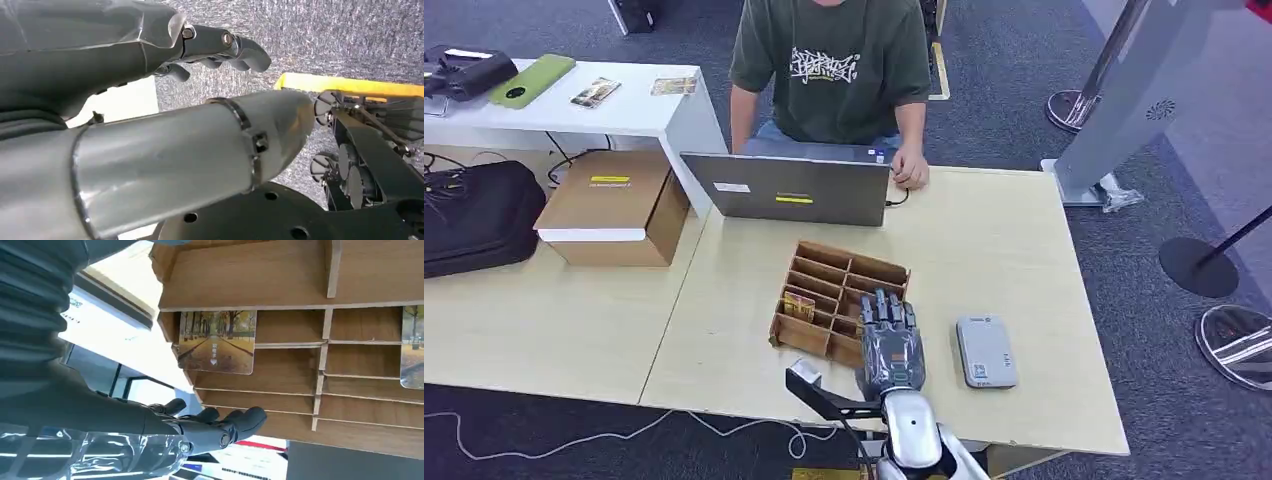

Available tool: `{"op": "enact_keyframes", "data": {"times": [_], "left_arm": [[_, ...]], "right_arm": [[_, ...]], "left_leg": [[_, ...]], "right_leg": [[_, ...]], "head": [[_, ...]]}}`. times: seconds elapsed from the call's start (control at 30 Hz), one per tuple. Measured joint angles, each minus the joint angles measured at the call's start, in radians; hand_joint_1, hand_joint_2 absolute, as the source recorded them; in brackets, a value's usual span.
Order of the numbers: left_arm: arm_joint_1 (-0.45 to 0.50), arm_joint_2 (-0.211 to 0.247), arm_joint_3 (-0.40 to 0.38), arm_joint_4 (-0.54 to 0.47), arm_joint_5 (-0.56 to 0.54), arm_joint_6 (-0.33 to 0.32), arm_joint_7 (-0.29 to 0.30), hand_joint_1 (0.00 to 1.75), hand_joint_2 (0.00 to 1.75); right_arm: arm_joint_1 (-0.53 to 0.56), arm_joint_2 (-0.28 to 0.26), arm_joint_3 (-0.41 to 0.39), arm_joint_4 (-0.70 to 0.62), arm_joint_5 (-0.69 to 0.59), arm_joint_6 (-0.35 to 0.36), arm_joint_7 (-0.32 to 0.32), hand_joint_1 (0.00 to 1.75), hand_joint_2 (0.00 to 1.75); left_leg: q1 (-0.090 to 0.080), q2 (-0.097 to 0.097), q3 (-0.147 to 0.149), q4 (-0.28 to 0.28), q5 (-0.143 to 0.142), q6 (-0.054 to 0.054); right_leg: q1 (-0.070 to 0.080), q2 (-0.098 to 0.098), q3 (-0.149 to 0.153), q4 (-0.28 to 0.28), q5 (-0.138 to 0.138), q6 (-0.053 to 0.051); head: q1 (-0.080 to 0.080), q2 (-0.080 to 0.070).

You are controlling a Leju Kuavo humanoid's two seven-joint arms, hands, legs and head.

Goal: Pass the card to the sensor for recognition and then transmit it.

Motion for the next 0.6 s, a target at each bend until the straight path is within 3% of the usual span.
{"op": "enact_keyframes", "data": {"times": [0.6], "left_arm": [[-0.001, -0.002, 0.000, 0.000, 0.000, 0.006, 0.001, 0.00, 0.00]], "right_arm": [[0.012, 0.000, 0.001, -0.024, 0.000, 0.015, -0.020, 0.00, 1.75]], "left_leg": [[0.000, 0.000, 0.000, 0.000, 0.000, 0.000]], "right_leg": [[0.000, 0.000, 0.000, 0.000, 0.000, 0.000]], "head": [[0.000, 0.000]]}}
